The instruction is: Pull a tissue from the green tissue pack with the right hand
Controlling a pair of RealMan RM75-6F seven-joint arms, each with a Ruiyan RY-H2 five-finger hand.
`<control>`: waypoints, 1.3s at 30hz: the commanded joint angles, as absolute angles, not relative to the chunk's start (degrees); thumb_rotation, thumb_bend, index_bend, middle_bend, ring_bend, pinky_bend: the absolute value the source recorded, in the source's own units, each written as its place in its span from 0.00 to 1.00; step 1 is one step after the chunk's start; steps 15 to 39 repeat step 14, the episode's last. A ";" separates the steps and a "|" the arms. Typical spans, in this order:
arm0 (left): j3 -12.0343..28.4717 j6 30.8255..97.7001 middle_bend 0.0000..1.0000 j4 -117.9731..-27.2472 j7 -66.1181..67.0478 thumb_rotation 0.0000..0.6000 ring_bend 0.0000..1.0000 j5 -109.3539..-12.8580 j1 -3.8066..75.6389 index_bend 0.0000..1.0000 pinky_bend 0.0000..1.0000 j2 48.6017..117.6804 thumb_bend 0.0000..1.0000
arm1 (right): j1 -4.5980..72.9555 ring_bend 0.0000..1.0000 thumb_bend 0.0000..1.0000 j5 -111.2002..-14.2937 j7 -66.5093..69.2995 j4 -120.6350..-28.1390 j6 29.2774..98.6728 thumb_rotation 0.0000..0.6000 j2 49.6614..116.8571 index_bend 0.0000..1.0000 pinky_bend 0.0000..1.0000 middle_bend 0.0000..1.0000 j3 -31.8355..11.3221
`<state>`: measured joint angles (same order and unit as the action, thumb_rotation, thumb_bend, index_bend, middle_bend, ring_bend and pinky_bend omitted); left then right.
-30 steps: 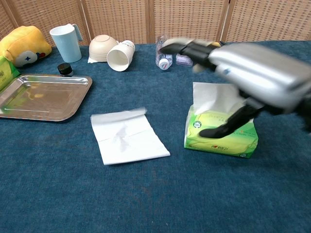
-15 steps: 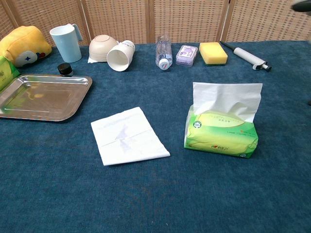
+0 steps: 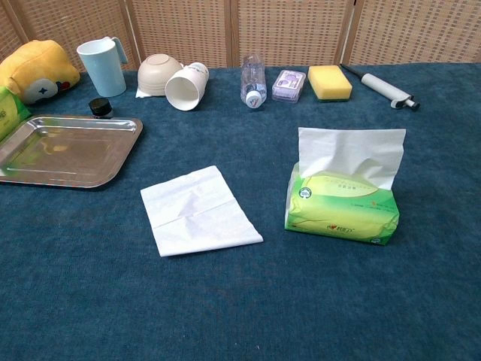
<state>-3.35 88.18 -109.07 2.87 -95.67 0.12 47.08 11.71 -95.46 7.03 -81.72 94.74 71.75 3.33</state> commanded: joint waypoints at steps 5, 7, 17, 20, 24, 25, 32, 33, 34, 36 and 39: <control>-3.48 88.52 0.00 -109.09 2.78 1.00 0.00 -96.10 -0.06 0.00 0.00 47.03 0.00 | 10.28 0.00 0.00 -90.93 1.16 -86.37 89.42 1.00 68.73 0.00 0.09 0.00 3.04; -3.55 88.74 0.00 -109.12 2.77 1.00 0.00 -96.31 -0.17 0.00 0.00 47.00 0.00 | 10.05 0.00 0.00 -90.65 0.04 -87.07 88.86 1.00 68.31 0.00 0.09 0.00 2.91; -3.64 89.41 0.00 -109.10 2.77 1.00 0.00 -96.81 -0.47 0.00 0.00 46.97 0.00 | 9.36 0.00 0.00 -89.03 -1.85 -88.79 87.56 1.00 67.58 0.00 0.07 0.00 1.95; -3.64 89.41 0.00 -109.10 2.77 1.00 0.00 -96.81 -0.47 0.00 0.00 46.97 0.00 | 9.36 0.00 0.00 -89.03 -1.85 -88.79 87.56 1.00 67.58 0.00 0.07 0.00 1.95; -3.64 89.41 0.00 -109.10 2.77 1.00 0.00 -96.81 -0.47 0.00 0.00 46.97 0.00 | 9.36 0.00 0.00 -89.03 -1.85 -88.79 87.56 1.00 67.58 0.00 0.07 0.00 1.95; -3.64 89.41 0.00 -109.10 2.77 1.00 0.00 -96.81 -0.47 0.00 0.00 46.97 0.00 | 9.36 0.00 0.00 -89.03 -1.85 -88.79 87.56 1.00 67.58 0.00 0.07 0.00 1.95; -3.64 89.41 0.00 -109.10 2.77 1.00 0.00 -96.81 -0.47 0.00 0.00 46.97 0.00 | 9.36 0.00 0.00 -89.03 -1.85 -88.79 87.56 1.00 67.58 0.00 0.07 0.00 1.95; -3.64 89.41 0.00 -109.10 2.77 1.00 0.00 -96.81 -0.47 0.00 0.00 46.97 0.00 | 9.36 0.00 0.00 -89.03 -1.85 -88.79 87.56 1.00 67.58 0.00 0.07 0.00 1.95; -3.64 89.41 0.00 -109.10 2.77 1.00 0.00 -96.81 -0.47 0.00 0.00 46.97 0.00 | 9.36 0.00 0.00 -89.03 -1.85 -88.79 87.56 1.00 67.58 0.00 0.07 0.00 1.95; -3.64 89.41 0.00 -109.10 2.77 1.00 0.00 -96.81 -0.47 0.00 0.00 46.97 0.00 | 9.36 0.00 0.00 -89.03 -1.85 -88.79 87.56 1.00 67.58 0.00 0.07 0.00 1.95; -3.64 89.41 0.00 -109.10 2.77 1.00 0.00 -96.81 -0.47 0.00 0.00 46.97 0.00 | 9.36 0.00 0.00 -89.03 -1.85 -88.79 87.56 1.00 67.58 0.00 0.07 0.00 1.95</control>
